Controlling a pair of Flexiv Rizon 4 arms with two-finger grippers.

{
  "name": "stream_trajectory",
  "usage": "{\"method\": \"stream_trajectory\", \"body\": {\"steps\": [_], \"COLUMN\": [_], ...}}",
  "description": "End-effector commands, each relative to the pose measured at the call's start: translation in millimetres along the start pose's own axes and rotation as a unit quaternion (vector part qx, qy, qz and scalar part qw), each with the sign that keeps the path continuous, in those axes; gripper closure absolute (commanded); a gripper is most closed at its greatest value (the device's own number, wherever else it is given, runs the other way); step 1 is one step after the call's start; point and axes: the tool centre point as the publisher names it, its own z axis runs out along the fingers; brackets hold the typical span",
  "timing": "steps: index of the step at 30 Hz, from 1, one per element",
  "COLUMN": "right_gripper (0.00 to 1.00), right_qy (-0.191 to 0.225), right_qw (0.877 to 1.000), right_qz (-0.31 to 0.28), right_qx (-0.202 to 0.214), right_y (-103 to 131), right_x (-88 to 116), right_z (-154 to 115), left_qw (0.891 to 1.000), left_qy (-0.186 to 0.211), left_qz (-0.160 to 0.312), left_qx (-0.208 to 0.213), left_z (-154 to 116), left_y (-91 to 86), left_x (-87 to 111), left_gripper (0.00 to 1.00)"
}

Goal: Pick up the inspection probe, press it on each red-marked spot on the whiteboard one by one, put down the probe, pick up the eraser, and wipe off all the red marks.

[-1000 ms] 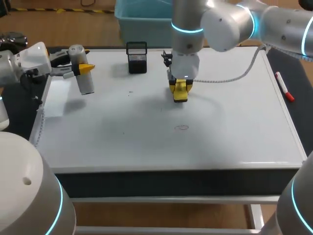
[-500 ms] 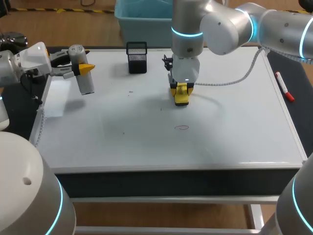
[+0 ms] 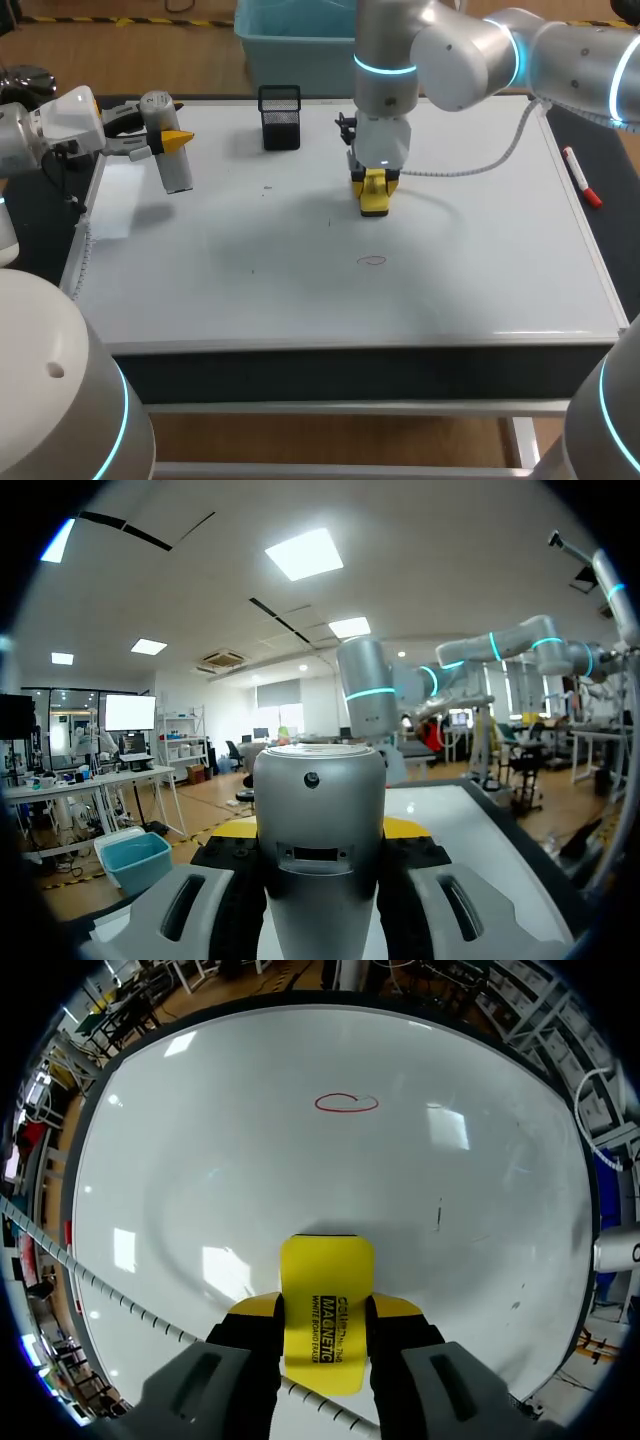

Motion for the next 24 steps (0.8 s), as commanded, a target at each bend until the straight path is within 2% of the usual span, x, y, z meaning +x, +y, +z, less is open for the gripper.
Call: {"method": "stream_trajectory", "body": {"steps": [1, 8, 24], "right_gripper": [1.00, 1.00, 1.00], "right_qy": [0.002, 0.007, 0.007], "right_qw": [1.000, 1.000, 0.996], "right_qz": [0.007, 0.025, 0.088], "right_qx": [0.000, -0.002, -0.007], "right_y": [-2.9, -3.9, -3.6], "right_x": [8.3, 24.9, 77.2], "right_z": [2.7, 5.0, 8.1], "left_qw": [1.000, 1.000, 1.000], "left_qy": [-0.001, -0.001, -0.001], "left_qz": [0.001, 0.001, 0.001], "left_qx": [0.000, 0.000, 0.000], "left_z": [0.0, 0.0, 0.0], "left_y": [-1.1, -1.1, -1.1], "left_x": [1.0, 1.0, 1.0], "left_gripper": [1.00, 1.00, 1.00]}}
